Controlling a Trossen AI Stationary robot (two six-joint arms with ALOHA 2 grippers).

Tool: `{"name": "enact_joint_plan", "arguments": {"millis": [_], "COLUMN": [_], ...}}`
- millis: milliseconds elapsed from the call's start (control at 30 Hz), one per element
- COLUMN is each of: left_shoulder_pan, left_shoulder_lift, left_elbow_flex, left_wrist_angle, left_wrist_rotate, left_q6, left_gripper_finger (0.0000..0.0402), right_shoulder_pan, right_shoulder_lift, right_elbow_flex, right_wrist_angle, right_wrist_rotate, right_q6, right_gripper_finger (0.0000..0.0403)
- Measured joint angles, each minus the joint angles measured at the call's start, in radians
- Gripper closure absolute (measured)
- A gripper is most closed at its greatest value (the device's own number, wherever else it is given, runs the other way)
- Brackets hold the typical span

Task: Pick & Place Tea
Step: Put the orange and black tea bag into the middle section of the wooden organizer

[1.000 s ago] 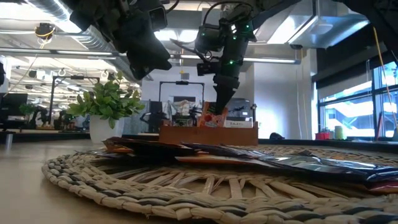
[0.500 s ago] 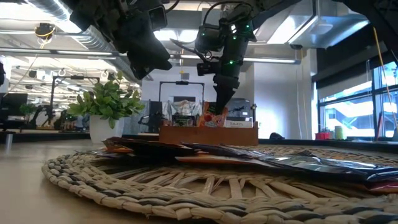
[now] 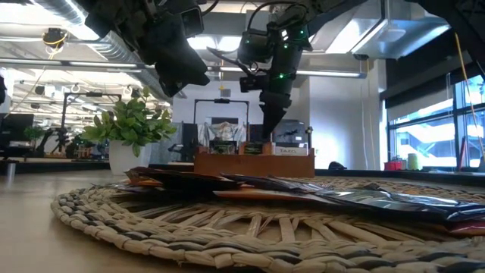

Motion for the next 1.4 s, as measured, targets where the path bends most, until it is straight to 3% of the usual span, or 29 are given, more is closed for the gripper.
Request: {"name": "enact_joint_plan", "arguments": {"millis": [367, 500, 600, 867, 1000, 1133, 1233, 1400], "left_shoulder_pan": [0.0, 0.0, 0.0, -0.004, -0.026, -0.07, -0.12, -0.191], "left_shoulder_lift": [0.0, 0.0, 0.001, 0.001, 0.011, 0.055, 0.121, 0.263], "left_elbow_flex": [0.0, 0.0, 0.0, 0.0, 0.001, 0.002, 0.002, 0.001], "left_wrist_angle": [0.009, 0.015, 0.021, 0.131, 0.263, 0.329, 0.376, 0.539], "left_wrist_rotate": [0.0, 0.0, 0.0, 0.001, 0.003, 0.048, 0.07, 0.066], "left_q6": [0.021, 0.051, 0.047, 0.097, 0.155, 0.087, 0.011, -0.082], "left_gripper_finger": [0.0304, 0.0304, 0.0304, 0.0304, 0.0304, 0.0304, 0.0304, 0.0304], "right_shoulder_pan": [0.02, 0.065, 0.109, 0.252, 0.328, 0.386, 0.42, 0.447], "right_shoulder_lift": [-0.056, -0.113, -0.19, -0.507, -0.614, -0.637, -0.622, -0.594], "right_elbow_flex": [-0.001, -0.01, -0.099, -0.572, -0.778, -0.94, -1.019, -1.075], "right_wrist_angle": [-0.053, -0.134, -0.102, 0.304, 0.558, 0.857, 1.043, 1.166], "right_wrist_rotate": [0.033, -0.088, -0.185, -0.208, -0.333, -0.457, -0.489, -0.488], "right_q6": [0.038, 0.082, 0.087, 0.192, 0.27, 0.351, 0.37, 0.398], "right_gripper_finger": [0.0302, 0.0302, 0.0302, 0.0302, 0.0302, 0.0302, 0.0302, 0.0302]}}
